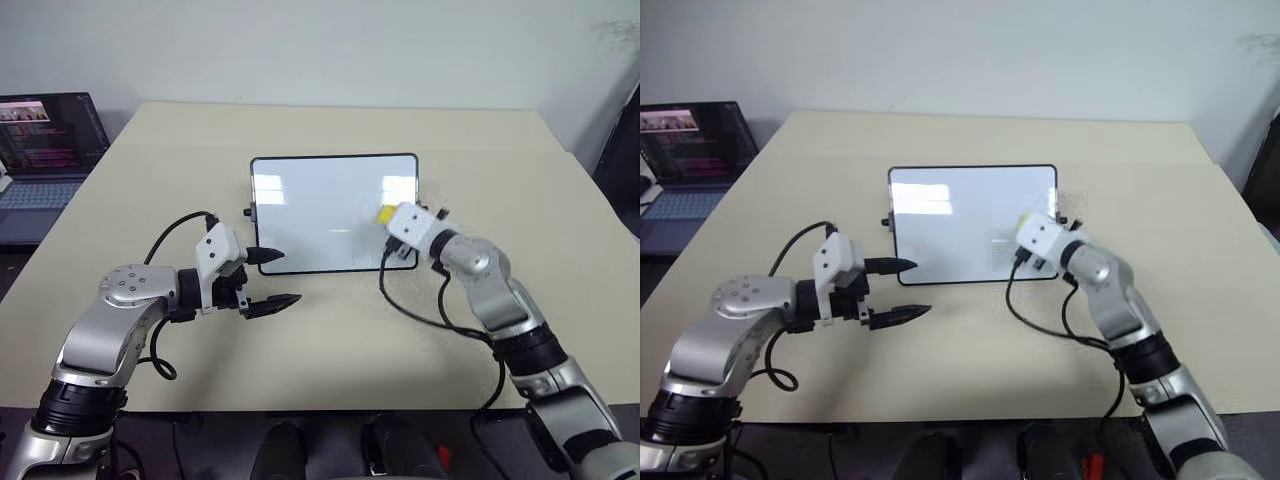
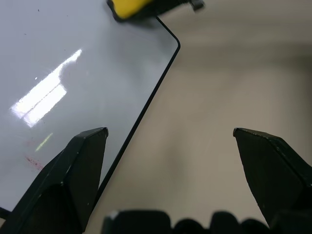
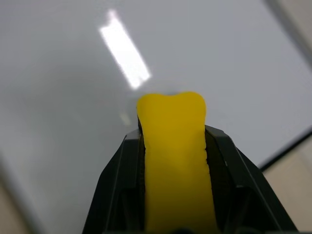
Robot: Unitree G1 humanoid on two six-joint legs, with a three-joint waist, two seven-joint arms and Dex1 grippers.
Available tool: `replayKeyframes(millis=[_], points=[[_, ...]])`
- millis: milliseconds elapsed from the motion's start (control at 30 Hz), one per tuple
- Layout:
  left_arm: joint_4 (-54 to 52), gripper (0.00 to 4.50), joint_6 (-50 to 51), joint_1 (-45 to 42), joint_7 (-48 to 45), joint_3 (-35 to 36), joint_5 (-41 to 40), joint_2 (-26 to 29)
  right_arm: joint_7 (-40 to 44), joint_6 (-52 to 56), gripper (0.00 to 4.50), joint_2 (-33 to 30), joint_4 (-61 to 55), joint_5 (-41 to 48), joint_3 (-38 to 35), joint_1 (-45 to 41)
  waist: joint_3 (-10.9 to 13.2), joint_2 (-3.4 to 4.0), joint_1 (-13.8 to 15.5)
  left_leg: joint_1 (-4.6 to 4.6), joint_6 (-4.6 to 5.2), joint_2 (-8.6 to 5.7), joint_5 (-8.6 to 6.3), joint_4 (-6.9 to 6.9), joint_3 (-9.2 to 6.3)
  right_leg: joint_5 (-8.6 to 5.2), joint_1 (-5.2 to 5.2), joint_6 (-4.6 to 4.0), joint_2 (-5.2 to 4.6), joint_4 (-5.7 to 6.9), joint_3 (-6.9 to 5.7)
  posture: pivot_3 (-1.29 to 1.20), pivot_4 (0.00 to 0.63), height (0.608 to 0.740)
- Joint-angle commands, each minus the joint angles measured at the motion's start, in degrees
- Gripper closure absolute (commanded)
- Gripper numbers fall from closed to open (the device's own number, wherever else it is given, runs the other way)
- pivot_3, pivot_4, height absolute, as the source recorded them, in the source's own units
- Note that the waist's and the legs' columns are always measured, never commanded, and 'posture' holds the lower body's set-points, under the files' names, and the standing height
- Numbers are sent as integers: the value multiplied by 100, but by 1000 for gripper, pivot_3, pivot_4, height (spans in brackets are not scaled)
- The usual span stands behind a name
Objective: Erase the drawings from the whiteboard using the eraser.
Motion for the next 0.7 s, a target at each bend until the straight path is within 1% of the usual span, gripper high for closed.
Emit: replayKeyframes(millis=[33,133,267,367,467,567,667,700], points=[[-303,0,67,-89,0,120,-221,-8,239,312,3201,-64,-115,-28,146,134,0,0,-5,2,0,0,0,0,0,0,0,0,0,0,1,0,150,740],[-302,0,106,-157,-33,100,-304,-15,78,330,3216,-16,-168,-80,98,189,0,0,8,3,1,-1,2,5,1,0,2,0,1,3,-2,0,150,740],[-307,0,101,-309,-159,-31,-379,-30,-313,396,3216,-154,-233,-83,-366,204,1,1,19,2,1,-3,2,6,2,0,3,0,1,3,-2,0,150,740],[-235,0,102,-500,-203,-132,-373,-107,-241,520,3216,-382,-415,3,-566,445,0,0,43,-3,0,-3,2,6,3,0,2,1,0,-1,-1,0,150,740],[-176,0,103,-584,-268,-186,-356,-125,-267,603,3216,-455,-627,49,-697,688,-1,-1,51,-10,0,-4,2,5,0,0,2,2,-2,-8,-5,0,150,740],[-143,0,94,-693,-389,-303,-357,-174,-270,899,3216,-256,-1167,385,-998,1011,0,-1,40,-9,0,-4,2,2,1,0,2,2,-1,-10,-4,0,150,740],[-136,0,93,-962,-513,-494,-400,-324,-288,1675,3216,141,-2211,1067,-1784,1451,2,2,52,-15,-1,-4,2,2,-4,-1,-2,2,1,-9,-9,0,150,740],[-109,0,74,-1057,-549,-566,-381,-387,-313,1902,3216,176,-2479,1180,-2041,1628,4,4,48,-23,-1,-4,2,2,-10,-1,-5,2,2,-9,-14,0,150,740]])
